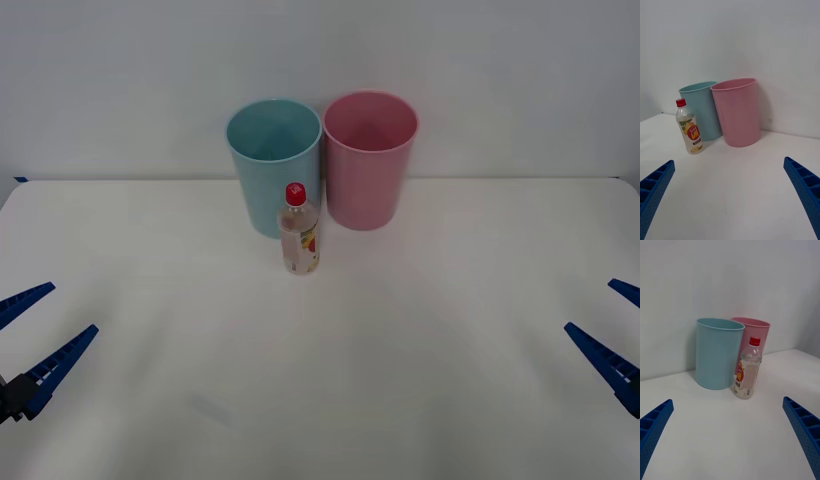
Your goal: Grasp the object on the table and drop it into the matching bin: aluminum can to the light blue bin, PET bottle to the pink bin.
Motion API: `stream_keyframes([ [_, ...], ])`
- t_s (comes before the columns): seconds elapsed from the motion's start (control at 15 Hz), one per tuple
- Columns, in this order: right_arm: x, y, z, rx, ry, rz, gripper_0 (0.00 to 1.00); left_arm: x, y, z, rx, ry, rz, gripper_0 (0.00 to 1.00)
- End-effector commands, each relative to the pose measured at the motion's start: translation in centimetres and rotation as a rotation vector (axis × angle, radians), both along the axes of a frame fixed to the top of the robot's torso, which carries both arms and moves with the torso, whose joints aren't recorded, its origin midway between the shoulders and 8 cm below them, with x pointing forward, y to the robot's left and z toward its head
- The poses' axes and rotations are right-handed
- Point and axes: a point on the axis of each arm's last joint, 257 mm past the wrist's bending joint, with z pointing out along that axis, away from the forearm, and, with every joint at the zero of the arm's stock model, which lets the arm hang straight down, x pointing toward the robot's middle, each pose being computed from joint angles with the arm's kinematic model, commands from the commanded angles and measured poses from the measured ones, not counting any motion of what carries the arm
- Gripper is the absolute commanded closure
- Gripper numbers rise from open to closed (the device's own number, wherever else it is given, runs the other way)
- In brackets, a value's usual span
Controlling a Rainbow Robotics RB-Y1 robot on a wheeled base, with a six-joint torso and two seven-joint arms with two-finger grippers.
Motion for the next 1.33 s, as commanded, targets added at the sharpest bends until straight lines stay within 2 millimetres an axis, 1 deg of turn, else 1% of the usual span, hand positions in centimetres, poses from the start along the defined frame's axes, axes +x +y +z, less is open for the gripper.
stream_keyframes([
  [0.07,0.1,0.0,-0.4,-0.002,0.007,-0.002,0.00,0.0,0.0,0.0,0.000,0.000,0.000,0.00],
  [0.33,1.2,1.2,-0.2,-0.006,-0.003,0.020,0.00,0.0,0.0,0.0,0.000,0.000,0.000,0.00],
  [0.47,1.8,2.3,-0.3,-0.020,-0.004,0.045,0.00,0.0,0.0,0.0,0.000,0.000,0.000,0.00],
  [0.73,3.4,5.4,-0.5,-0.046,-0.010,0.108,0.00,0.0,0.0,0.0,0.000,0.000,0.000,0.00],
  [1.07,5.5,8.6,-0.9,-0.061,-0.006,0.162,0.00,0.0,0.0,0.0,0.000,0.000,0.000,0.00],
  [1.2,6.8,9.6,-1.7,-0.061,0.005,0.184,0.00,0.0,0.0,0.0,0.000,0.000,0.000,0.00],
  [1.33,8.1,10.9,-2.1,-0.077,0.004,0.207,0.00,0.0,0.0,0.0,0.000,0.000,0.000,0.00],
])
